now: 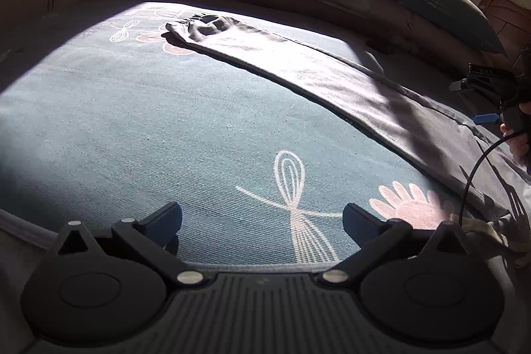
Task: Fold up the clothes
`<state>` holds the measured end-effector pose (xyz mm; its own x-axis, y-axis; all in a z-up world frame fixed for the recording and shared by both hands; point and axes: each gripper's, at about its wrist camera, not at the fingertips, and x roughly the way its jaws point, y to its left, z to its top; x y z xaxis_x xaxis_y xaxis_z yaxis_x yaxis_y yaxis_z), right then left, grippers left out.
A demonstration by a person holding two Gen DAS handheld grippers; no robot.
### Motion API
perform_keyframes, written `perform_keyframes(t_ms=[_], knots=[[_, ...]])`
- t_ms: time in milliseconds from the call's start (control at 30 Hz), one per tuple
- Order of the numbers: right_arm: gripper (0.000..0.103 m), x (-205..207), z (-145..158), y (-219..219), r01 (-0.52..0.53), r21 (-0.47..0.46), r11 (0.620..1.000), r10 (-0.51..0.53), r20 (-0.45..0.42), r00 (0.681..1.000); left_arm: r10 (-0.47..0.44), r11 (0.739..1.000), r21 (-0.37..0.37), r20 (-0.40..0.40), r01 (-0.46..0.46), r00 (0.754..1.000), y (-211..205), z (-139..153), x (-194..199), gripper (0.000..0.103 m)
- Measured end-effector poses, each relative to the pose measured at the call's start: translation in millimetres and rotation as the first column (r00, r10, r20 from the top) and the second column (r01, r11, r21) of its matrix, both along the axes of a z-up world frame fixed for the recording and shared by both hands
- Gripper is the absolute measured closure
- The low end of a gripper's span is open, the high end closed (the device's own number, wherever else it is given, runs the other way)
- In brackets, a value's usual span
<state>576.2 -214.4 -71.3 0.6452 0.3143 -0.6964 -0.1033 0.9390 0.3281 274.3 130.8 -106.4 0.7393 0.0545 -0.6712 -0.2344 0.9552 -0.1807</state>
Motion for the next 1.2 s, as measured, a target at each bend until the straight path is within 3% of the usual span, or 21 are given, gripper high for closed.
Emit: perform_keyframes(t_ms=[133, 267, 467, 633, 967, 1100, 1200], knots=[[0.0, -26.7, 15.2, -12.8, 0.009, -0.189, 0.982, -0.009, 0.004, 1.0, 0.006, 1.0, -0.003, 0.006, -0.006, 1.0, 1.7, 1.0, -2.7, 0.001], [0.0, -37.3, 0.9, -21.3, 0.031, -0.404, 0.914, -0.047, -0.029, 0.998, 0.008, 1.0, 0.002, 0.0, -0.008, 1.0, 0.0, -0.9, -1.7, 0.001], [0.0, -23.4, -29.5, -34.1, 0.058, -0.36, 0.931, -0.092, -0.078, 0.993, 0.004, 1.0, 0.015, -0.016, -0.004, 1.0, -4.5, -5.4, 3.6, 0.001], [0.0, -18.9, -31.0, -31.4, 0.084, -0.374, 0.924, -0.102, -0.029, 0.994, -0.002, 0.999, 0.032, -0.02, 0.003, 1.0, -7.7, -7.9, 6.7, 0.001], [0.0, -61.7, 24.6, -8.2, 0.135, -0.483, 0.865, -0.069, 0.152, 0.986, -0.013, 0.999, 0.033, -0.018, 0.013, 1.0, -7.5, -5.6, 2.6, 0.001], [0.0, -87.7, 50.3, 7.1, 0.099, -0.559, 0.823, 0.001, 0.175, 0.985, -0.008, 0.999, 0.035, -0.001, 0.008, 1.0, -6.6, -1.7, -1.0, 0.001], [0.0, -117.3, 75.6, 22.8, 0.07, -0.638, 0.767, 0.072, 0.194, 0.978, -0.005, 0.999, 0.031, 0.002, 0.005, 1.0, -6.8, -0.3, -2.4, 0.001]])
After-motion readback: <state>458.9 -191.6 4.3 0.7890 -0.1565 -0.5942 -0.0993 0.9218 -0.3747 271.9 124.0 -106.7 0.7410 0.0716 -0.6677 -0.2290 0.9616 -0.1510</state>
